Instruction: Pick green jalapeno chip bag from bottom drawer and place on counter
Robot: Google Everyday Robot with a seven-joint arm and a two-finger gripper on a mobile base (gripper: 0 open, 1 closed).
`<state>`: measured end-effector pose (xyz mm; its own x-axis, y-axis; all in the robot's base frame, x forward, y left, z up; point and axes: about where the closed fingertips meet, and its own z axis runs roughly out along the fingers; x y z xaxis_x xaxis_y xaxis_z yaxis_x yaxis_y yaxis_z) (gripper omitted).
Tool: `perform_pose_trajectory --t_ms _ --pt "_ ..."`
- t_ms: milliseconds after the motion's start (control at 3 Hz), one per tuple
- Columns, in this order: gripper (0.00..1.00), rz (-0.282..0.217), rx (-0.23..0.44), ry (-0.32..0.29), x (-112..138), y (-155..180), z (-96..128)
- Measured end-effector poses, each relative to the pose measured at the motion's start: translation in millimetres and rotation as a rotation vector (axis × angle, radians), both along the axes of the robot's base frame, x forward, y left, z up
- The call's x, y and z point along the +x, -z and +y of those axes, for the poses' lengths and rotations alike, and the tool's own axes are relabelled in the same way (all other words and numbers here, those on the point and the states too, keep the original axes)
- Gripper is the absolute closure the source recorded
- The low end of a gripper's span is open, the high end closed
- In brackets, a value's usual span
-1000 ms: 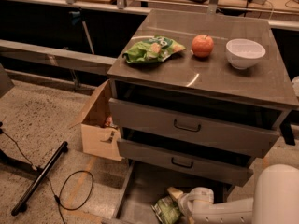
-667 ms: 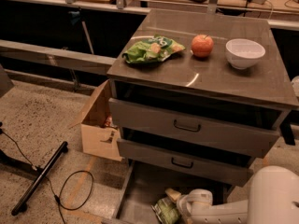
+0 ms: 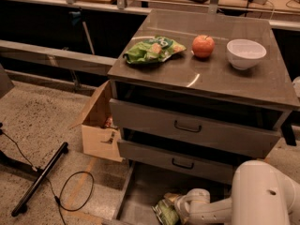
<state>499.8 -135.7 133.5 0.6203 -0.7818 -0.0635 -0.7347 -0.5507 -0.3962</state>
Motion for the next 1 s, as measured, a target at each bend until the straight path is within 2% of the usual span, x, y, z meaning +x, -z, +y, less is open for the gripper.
perform_pose_trajectory --t_ms 667,1000 --pt "0.64 0.003 -0.003 -0.031 4 -2 5" --pt "0.89 -0.022 0.004 -0.009 7 -25 -1"
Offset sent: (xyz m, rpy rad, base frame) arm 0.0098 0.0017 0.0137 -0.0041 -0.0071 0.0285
